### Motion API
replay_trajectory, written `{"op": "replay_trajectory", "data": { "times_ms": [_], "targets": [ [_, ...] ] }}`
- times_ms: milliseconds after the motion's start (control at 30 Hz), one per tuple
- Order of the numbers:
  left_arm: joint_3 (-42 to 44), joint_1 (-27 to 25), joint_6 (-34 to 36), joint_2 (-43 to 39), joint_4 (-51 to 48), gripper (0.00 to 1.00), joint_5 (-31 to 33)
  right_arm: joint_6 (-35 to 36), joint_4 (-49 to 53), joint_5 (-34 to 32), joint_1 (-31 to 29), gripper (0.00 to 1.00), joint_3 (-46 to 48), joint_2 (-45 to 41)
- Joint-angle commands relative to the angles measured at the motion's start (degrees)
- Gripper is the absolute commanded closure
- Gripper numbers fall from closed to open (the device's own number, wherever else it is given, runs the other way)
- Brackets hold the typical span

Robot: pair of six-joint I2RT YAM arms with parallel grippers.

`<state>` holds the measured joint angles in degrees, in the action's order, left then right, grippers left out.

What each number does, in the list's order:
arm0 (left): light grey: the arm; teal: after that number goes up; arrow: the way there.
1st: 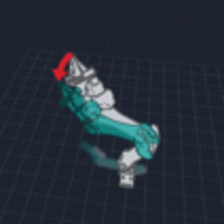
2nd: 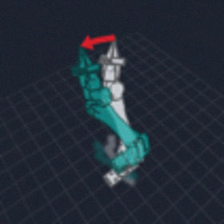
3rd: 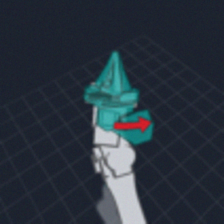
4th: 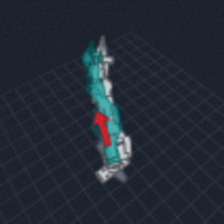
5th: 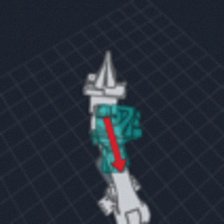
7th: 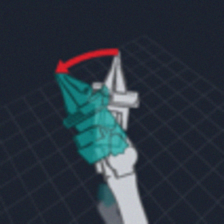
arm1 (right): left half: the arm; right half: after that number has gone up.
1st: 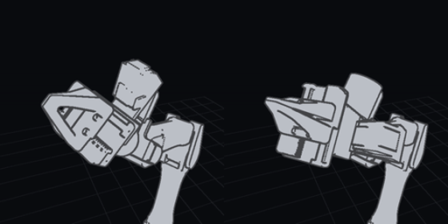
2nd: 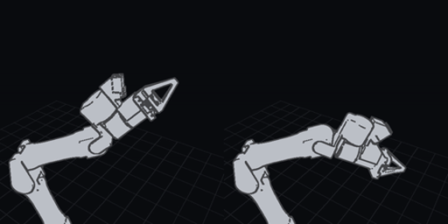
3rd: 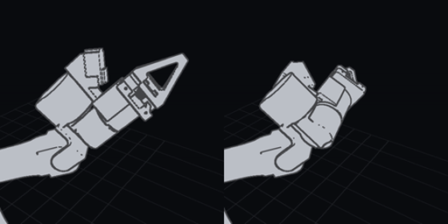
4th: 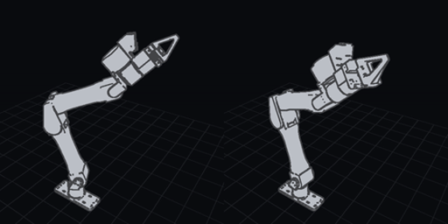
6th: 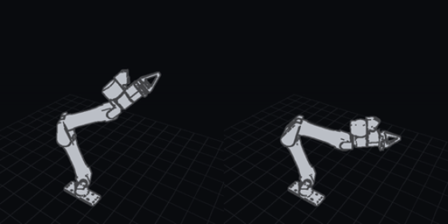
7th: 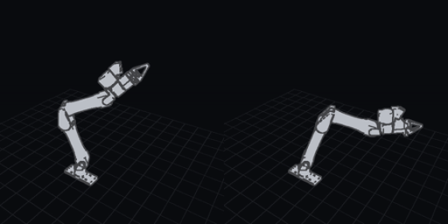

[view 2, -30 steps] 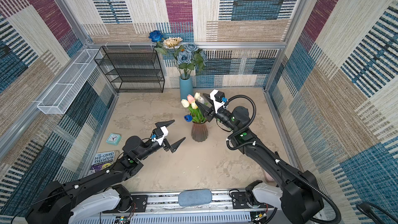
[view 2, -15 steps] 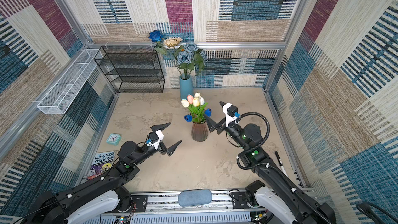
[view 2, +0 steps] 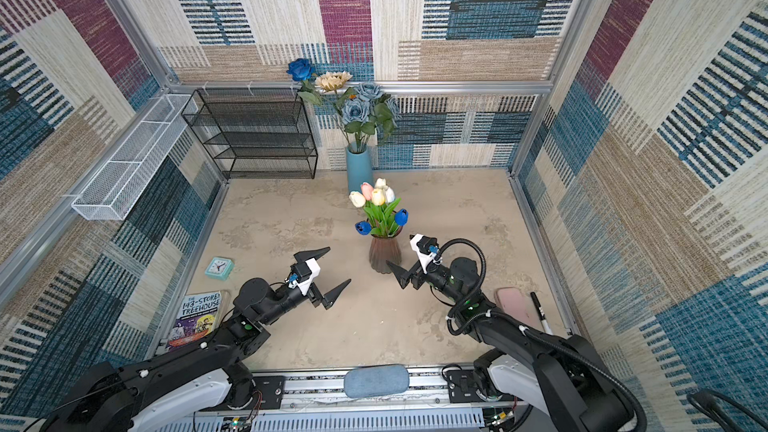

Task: Arrange the flowers into the vase
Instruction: 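Grasp the pink vase with the right gripper and slide it toward the teal vase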

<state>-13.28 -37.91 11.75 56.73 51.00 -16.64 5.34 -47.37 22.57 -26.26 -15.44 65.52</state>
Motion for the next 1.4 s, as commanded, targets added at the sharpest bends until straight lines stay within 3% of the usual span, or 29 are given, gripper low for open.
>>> {"op": "replay_trajectory", "data": {
  "times_ms": [0,433,567,1000,1167,1367],
  "targets": [
    [-0.4,0.0,-0.8,1.4,4.5,0.01,-0.3,2.8,-8.1,2.8,-0.1,0.00,-1.5,4.2],
    [-2.8,0.0,-0.4,5.6,6.2,0.01,-1.9,2.3,-20.6,-1.0,0.0,0.00,-9.3,22.8],
    [-3.0,0.0,-0.2,6.3,6.7,0.01,-1.6,2.0,-23.4,-0.4,-0.1,0.04,-11.1,26.6],
    [-3.6,0.0,0.7,6.9,6.3,0.01,-0.9,2.9,-25.5,1.7,0.0,0.42,-14.6,31.5],
    [-3.6,0.0,0.9,7.2,6.2,0.01,-0.3,3.1,-26.1,0.6,0.2,0.52,-15.1,32.0],
    [-3.7,0.0,1.2,7.5,6.7,0.01,0.3,-0.6,-26.3,3.6,5.2,0.66,-18.5,31.8]
  ]
}}
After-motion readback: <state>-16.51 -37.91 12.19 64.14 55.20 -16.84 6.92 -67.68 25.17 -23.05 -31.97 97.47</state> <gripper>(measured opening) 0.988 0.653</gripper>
